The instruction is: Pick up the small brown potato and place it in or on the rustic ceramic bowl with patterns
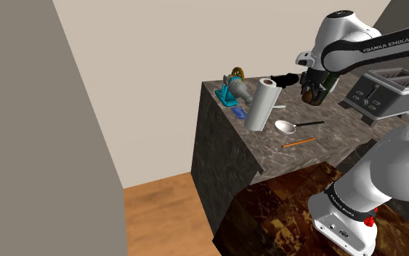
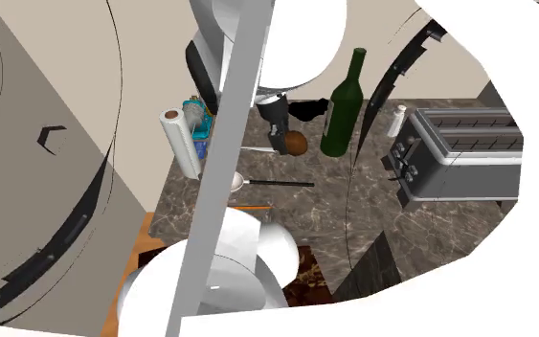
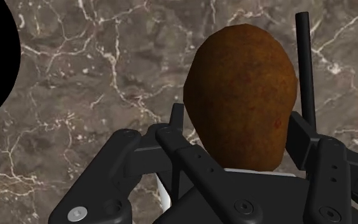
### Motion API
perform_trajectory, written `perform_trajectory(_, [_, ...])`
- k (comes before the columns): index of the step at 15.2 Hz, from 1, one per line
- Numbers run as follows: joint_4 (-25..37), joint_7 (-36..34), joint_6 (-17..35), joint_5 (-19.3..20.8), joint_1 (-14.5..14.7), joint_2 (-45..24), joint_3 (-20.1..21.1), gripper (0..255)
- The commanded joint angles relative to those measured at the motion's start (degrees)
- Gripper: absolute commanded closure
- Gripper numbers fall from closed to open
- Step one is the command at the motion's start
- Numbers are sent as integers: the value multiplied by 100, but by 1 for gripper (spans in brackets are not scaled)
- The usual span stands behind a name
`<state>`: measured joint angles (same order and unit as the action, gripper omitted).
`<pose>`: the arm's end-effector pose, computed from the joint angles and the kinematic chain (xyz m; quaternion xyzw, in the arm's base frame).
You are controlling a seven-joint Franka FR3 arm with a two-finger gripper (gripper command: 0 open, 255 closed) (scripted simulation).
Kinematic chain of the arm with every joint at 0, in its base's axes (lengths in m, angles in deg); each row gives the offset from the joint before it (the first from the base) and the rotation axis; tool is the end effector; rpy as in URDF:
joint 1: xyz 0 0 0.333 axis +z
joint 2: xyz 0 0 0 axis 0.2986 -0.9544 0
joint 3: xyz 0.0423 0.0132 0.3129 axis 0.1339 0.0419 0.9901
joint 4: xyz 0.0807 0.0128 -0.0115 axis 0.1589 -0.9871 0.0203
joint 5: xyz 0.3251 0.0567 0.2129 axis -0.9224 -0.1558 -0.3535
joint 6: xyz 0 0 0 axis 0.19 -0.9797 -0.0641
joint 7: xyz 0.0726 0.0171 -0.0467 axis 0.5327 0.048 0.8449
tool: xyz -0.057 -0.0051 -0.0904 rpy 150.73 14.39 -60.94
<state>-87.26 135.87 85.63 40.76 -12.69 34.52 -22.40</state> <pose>0.3519 -0.1936 0.3890 0.8420 0.5204 -0.1025 0.0990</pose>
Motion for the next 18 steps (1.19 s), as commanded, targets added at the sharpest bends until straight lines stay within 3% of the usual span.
perform_trajectory(1, [81,45,-195,-43,3,112,55,255])
perform_trajectory(18, [975,412,-1547,-381,64,605,429,255])
